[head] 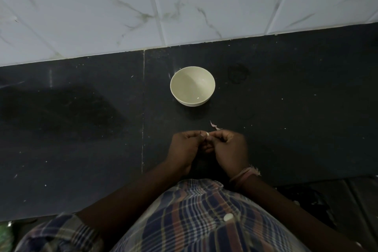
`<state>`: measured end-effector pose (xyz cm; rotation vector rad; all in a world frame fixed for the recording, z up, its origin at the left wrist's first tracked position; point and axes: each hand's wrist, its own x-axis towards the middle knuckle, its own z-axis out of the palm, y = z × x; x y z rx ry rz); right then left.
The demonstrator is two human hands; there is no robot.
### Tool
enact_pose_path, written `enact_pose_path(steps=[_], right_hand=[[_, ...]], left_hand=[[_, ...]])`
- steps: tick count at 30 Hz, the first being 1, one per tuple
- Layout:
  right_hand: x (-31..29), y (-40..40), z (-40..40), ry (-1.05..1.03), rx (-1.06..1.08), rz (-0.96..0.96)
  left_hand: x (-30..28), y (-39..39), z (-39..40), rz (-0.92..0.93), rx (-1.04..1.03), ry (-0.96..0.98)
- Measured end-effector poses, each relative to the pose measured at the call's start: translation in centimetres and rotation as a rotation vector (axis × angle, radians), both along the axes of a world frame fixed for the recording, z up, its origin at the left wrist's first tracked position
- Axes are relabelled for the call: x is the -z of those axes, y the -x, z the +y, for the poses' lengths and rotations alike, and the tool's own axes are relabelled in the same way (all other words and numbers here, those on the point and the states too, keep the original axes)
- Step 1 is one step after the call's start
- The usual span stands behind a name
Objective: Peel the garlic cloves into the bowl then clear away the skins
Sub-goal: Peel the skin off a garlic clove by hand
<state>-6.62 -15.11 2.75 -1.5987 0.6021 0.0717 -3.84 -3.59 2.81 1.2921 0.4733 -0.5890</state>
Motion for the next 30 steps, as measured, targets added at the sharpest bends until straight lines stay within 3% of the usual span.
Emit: enact_pose_path(steps=[7, 10, 19, 30], right_hand=[[-0.1, 0.0, 0.3, 0.033, 0.006, 0.046], [-0.5, -0.1, 0.0, 0.092, -0.066, -0.004], [0.1, 0.6, -0.4, -0.084, 0.006, -0.015], [-0.3, 0.5, -1.6, -0.136, -0.23, -0.08]], left_hand=[[0.5, 0.7, 0.1, -0.032, 0.008, -0.05], [0.2, 0.3, 0.6, 0.011, -0.026, 0.04], [0.1, 0.8, 0.5, 0.071, -0.083, 0.154], [-0.2, 1.0, 1.5, 0.002, -0.077, 0.118]])
